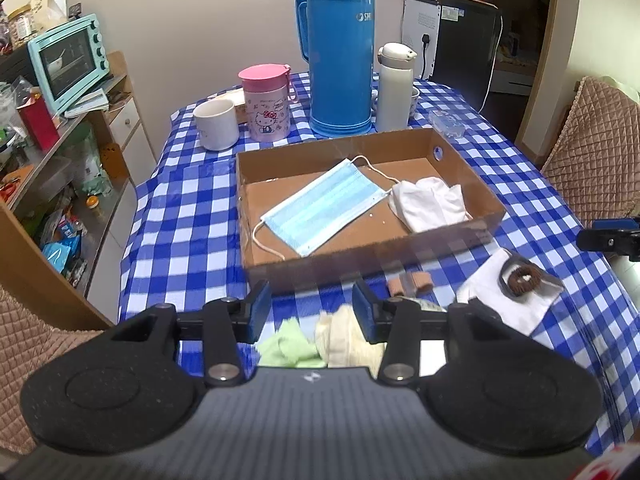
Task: Organize soft objects
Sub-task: 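Move both grippers back toward the pile of soft items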
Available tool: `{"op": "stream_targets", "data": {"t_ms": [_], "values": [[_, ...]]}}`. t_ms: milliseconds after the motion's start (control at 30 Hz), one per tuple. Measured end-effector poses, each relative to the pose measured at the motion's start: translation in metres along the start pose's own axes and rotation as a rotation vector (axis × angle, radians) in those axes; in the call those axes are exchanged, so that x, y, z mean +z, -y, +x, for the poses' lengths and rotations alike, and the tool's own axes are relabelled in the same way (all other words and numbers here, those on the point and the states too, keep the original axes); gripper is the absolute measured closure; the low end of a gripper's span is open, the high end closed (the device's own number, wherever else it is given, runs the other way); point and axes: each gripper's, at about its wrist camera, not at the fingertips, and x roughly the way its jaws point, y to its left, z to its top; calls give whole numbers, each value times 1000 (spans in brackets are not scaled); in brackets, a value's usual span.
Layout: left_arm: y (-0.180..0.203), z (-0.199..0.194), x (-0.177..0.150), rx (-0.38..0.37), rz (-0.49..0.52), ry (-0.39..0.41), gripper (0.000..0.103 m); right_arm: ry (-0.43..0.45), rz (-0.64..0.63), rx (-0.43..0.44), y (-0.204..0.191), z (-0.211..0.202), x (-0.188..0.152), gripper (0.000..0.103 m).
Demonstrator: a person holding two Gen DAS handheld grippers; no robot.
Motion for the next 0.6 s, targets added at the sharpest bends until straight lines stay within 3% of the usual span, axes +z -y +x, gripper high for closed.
{"op": "stream_targets", "data": {"t_ms": [333, 600], "values": [[2, -28, -25, 6, -40, 8, 58, -10, -7, -2, -8, -24, -25, 38], [16, -38, -43, -11, -10, 13, 54, -24, 11, 0, -12, -31, -40, 38]]}}
